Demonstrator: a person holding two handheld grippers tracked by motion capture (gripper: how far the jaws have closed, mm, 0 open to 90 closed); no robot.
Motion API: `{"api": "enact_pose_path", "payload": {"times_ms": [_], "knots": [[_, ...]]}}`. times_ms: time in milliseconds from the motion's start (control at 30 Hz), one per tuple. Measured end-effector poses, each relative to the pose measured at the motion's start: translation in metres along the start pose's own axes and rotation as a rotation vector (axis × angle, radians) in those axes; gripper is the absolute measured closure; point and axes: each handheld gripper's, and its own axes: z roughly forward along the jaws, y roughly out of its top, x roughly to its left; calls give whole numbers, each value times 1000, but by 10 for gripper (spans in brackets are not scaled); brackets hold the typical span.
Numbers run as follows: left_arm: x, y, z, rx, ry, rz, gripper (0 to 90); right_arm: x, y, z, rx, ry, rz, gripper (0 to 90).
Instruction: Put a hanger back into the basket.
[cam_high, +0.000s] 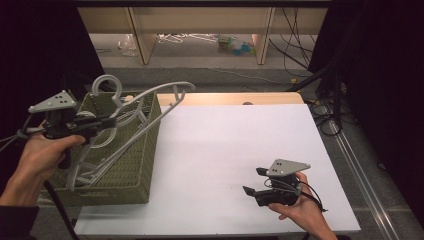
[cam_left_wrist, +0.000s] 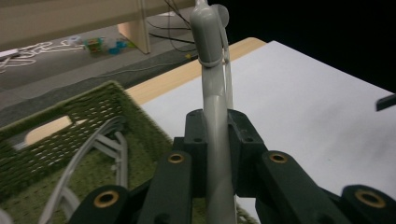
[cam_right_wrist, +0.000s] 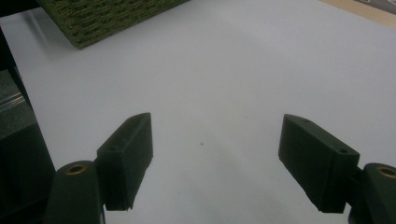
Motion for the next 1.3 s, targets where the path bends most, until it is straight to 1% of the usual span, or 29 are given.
{"api": "enact_pose_path", "payload": {"times_ms": [67,133,200,233,267,300,333,467,567,633,700,767,833,933,1033,1200,1233,1300], "knots": [[8,-1,-2,-5,18,-6,792,0,0,0,1,-2,0,272],[16,-2,-4,-7,37,1,791,0,0,1,-2,-4,-1,272],[24,-4,-5,-3,59,-16,791,0,0,0,-7,-4,-1,272],[28,-5,-5,4,73,-6,792,-1,0,0,-8,-3,-2,272],[31,-5,-5,7,84,-5,792,-1,0,0,-9,-6,-1,272],[34,-6,-5,13,92,-6,792,-1,0,0,-7,-4,-1,272],[38,-8,-5,9,96,-16,792,-1,0,0,-6,-5,-1,272],[49,-14,-6,11,120,-23,791,-1,0,0,-5,-7,0,272],[55,-19,-6,15,129,-30,792,-1,-1,1,-6,-8,-5,272],[58,-22,-6,19,131,-34,791,-1,-1,0,0,-6,3,272],[62,-25,-6,19,135,-42,791,-1,-1,0,-2,-3,-4,272],[66,-30,-7,25,146,-40,792,-1,-1,1,2,-3,3,272],[70,-33,-8,29,153,-44,792,-1,-1,1,-1,-1,-5,272],[75,-37,-9,31,166,-46,791,-1,-1,1,8,0,5,272],[80,-42,-6,42,174,-31,792,-1,-2,2,7,-2,0,272],[87,-48,-5,50,199,-48,791,-1,-1,1,8,1,7,272],[88,-49,-5,52,200,-45,791,-2,-2,2,7,-2,-1,272],[89,-50,-5,57,204,-45,791,-2,-2,2,6,-3,-1,272]]}}
